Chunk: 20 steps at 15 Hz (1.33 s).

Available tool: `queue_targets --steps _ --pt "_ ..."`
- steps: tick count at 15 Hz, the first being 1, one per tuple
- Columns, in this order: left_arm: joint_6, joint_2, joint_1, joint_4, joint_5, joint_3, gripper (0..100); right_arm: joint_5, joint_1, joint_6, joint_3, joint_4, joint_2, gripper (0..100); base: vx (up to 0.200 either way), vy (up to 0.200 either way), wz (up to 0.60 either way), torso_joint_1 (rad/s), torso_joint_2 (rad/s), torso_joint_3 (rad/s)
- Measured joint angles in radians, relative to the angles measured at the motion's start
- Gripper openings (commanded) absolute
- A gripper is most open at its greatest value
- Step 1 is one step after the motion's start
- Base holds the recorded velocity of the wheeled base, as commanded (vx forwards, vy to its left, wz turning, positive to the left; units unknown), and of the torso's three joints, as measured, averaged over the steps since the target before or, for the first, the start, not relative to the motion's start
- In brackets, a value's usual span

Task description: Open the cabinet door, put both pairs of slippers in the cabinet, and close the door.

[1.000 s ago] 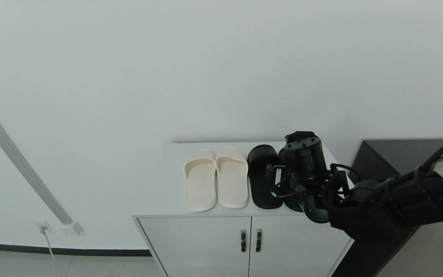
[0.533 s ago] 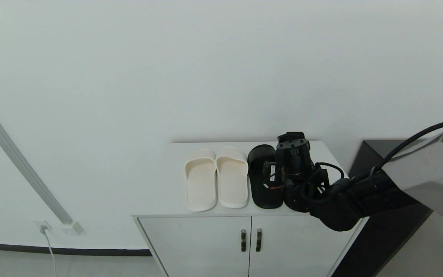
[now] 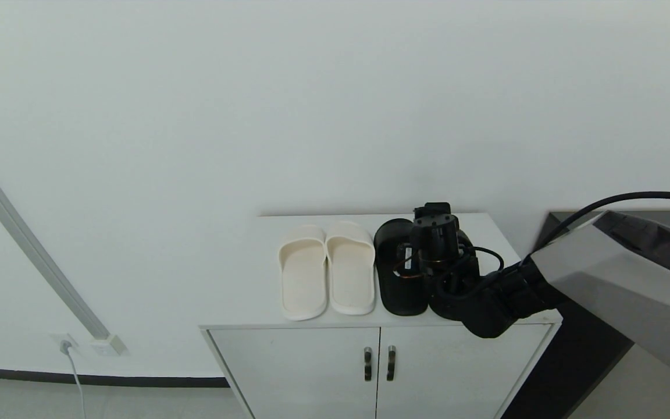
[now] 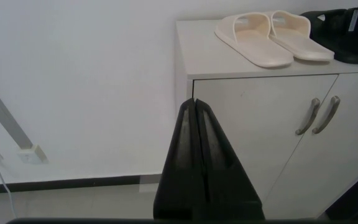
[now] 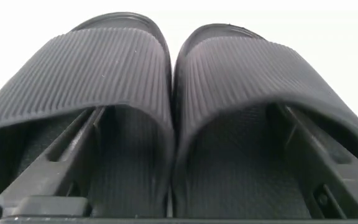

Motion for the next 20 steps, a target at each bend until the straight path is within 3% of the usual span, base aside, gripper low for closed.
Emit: queue_targets --steps 11,14,20 --pt "-0.005 0.0 0.0 0.0 0.002 0.0 0 0.009 0.0 -0.017 0.019 -0.007 -0.044 0 0.0 0.0 0.0 0.0 0.0 0.0" --pt "-0.005 0.0 0.0 0.0 0.003 0.0 0 0.124 0.026 -0.044 0.159 -0.015 -0.197 0 0.0 0.0 0.0 0.0 0.0 0.0" --pt "-0.007 0.0 0.0 0.0 0.003 0.0 0 0.467 0.111 -0.055 0.595 -0.008 -0.597 0 0.0 0.0 0.0 0.0 0.0 0.0"
